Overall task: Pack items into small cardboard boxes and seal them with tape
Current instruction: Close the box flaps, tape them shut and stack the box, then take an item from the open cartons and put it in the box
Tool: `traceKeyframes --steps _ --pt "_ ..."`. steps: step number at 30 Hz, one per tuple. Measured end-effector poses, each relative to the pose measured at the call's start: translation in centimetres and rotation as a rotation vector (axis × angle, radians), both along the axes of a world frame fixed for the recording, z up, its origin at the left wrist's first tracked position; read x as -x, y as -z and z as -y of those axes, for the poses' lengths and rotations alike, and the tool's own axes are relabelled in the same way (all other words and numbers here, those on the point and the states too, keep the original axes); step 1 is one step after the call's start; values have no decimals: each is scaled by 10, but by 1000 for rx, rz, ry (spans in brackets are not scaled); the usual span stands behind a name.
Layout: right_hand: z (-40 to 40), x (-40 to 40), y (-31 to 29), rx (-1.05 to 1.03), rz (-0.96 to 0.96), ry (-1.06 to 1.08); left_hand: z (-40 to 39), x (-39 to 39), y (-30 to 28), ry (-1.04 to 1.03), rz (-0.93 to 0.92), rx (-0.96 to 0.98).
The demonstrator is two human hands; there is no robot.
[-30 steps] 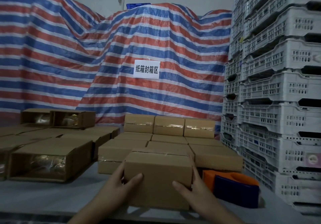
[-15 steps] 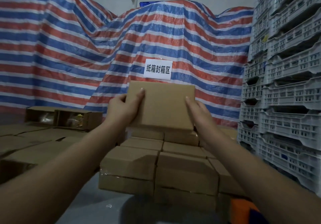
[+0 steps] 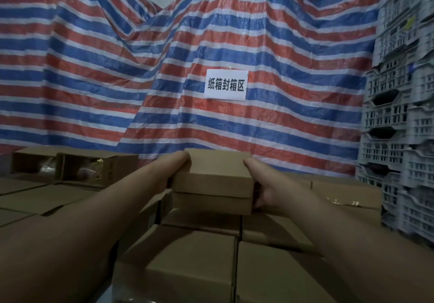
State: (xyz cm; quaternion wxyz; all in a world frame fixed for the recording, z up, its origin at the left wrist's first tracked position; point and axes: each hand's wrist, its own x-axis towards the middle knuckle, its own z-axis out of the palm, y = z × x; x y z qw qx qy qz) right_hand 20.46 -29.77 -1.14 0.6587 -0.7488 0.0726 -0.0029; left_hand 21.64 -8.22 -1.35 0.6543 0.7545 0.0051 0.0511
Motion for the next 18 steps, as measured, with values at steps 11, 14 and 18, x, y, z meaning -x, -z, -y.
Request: traceKeyframes --steps 11,14,18 --pt "-3 -33 17 137 -202 44 -2 -40 27 -38 -39 -60" --pt "-2 -32 15 122 -201 98 -5 -41 27 -39 -42 -74" --pt "-5 -27 11 203 -203 188 -7 -31 23 -47 -42 -36"
